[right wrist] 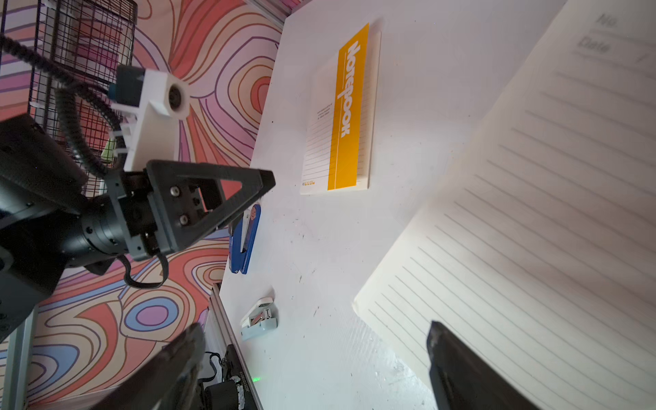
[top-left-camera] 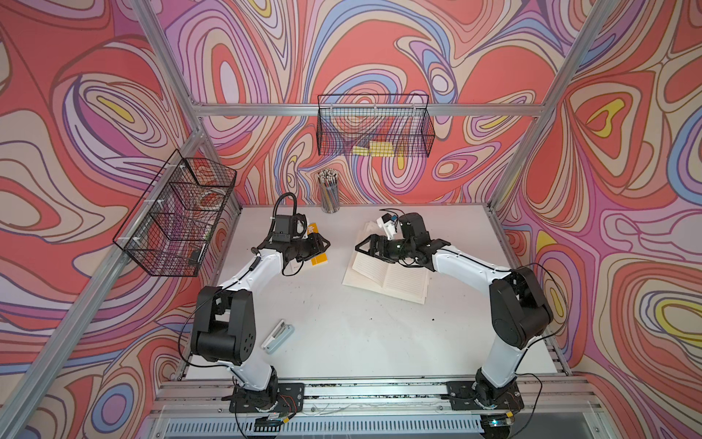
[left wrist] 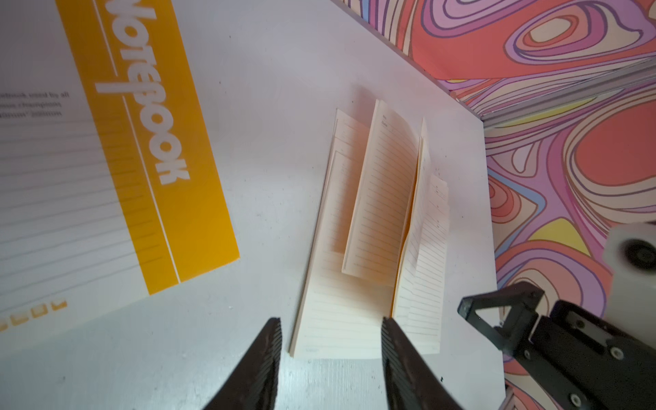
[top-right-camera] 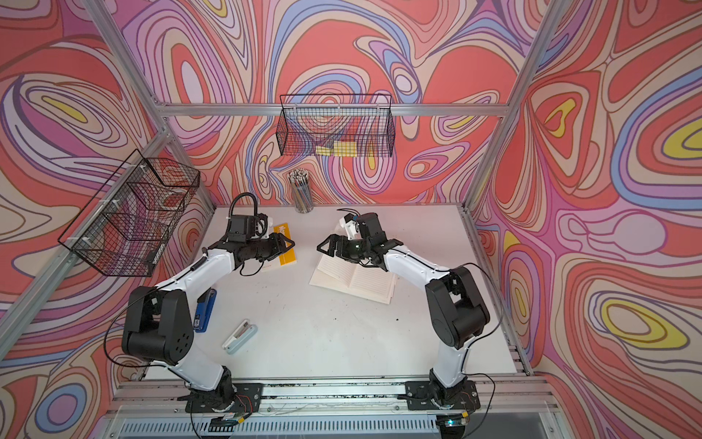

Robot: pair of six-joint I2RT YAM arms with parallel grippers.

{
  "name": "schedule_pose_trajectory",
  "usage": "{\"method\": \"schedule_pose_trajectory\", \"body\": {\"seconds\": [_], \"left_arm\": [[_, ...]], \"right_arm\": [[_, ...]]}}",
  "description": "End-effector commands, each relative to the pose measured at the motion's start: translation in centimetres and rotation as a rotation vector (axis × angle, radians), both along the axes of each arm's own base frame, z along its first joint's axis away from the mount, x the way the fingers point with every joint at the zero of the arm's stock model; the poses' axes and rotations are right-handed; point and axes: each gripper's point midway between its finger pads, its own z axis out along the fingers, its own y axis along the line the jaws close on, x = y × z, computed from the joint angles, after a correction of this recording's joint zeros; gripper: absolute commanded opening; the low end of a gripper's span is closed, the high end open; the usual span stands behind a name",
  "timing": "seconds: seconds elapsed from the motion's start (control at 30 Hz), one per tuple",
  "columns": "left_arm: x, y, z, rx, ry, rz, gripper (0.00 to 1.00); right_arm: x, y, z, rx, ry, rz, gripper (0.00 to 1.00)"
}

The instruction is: Close the notebook

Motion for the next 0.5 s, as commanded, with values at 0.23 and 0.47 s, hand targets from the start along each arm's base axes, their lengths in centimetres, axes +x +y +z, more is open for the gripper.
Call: {"method": "schedule_pose_trajectory", "body": {"seconds": [0.23,0.47], "left_arm": [[-5.4,-3.8,4.0,-0.192,-0.067,-0.009,0.49],[-6.9,-8.7,6.2,-0.309,-0.108,-0.051,0.50]], "right_arm": [[1.1,-4.4,0.7,-0.032,-0.038,-0.069,0.98],[1.8,-8.9,-1.5,-0.068,-0.011,-0.147,0.98]]}}
